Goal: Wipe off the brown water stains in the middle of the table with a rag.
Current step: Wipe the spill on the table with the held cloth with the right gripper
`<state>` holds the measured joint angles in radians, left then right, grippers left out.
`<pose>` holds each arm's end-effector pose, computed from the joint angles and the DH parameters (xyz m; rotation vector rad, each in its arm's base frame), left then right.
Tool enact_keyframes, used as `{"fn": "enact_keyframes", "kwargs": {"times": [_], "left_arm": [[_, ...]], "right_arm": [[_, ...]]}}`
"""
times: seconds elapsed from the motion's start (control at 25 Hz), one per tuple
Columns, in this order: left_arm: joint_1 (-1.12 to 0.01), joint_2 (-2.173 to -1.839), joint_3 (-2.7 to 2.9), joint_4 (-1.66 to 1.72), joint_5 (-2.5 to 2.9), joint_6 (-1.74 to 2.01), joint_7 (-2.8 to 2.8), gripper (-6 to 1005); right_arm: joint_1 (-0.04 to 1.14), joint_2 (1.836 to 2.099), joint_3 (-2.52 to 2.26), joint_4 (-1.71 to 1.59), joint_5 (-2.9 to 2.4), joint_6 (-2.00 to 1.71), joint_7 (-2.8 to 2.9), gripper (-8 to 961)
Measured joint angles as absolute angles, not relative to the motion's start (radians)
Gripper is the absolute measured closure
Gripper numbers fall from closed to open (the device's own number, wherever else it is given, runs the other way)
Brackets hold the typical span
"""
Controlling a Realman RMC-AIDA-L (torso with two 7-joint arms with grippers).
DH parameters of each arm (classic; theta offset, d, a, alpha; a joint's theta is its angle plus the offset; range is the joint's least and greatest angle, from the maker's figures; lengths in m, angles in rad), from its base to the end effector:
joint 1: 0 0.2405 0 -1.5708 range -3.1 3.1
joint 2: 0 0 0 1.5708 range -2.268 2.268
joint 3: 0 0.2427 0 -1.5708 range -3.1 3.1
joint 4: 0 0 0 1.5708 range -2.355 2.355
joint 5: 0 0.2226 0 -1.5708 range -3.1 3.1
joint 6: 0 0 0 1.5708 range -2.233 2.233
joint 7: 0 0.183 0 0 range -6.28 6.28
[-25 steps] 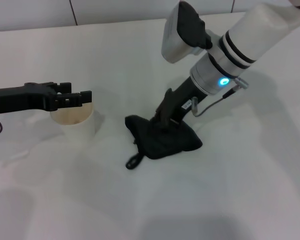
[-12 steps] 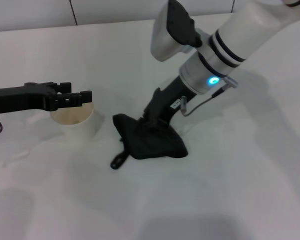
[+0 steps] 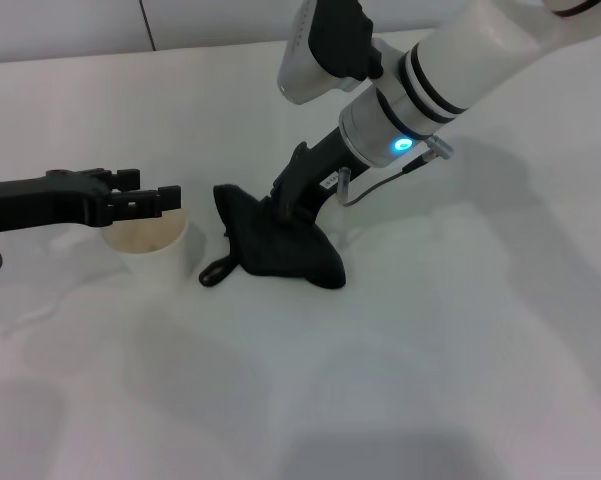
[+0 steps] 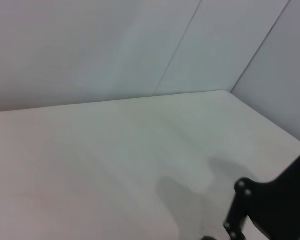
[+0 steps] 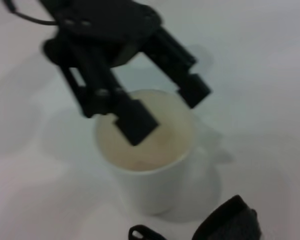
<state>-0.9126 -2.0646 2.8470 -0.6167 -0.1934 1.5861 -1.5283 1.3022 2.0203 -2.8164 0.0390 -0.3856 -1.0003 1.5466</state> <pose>-0.2498 0.3872 -0.0161 -2.6244 -1.0459 -0.5393 0.1326 0.4316 -0.1346 -2.9728 0.3384 -0.1226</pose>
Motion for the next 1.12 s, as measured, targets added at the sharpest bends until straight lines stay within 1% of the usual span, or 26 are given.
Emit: {"fn": "enact_keyframes", "kwargs": {"times": [0.68,1.12], "left_arm": [[-0.919,-2.062,2.847,-0.618,-0.193,1.586,-1.528,124],[-0.922,-2.061,2.847,-0.618,-0.193,1.575,-1.528,124]], "right_arm": [[1.292,2.020,-2.809,0.025,-0.295,-0.853,1.535,833],[1.260,2.018,-2.764,-0.016,-0.278,-0.763,1.455,833]]}}
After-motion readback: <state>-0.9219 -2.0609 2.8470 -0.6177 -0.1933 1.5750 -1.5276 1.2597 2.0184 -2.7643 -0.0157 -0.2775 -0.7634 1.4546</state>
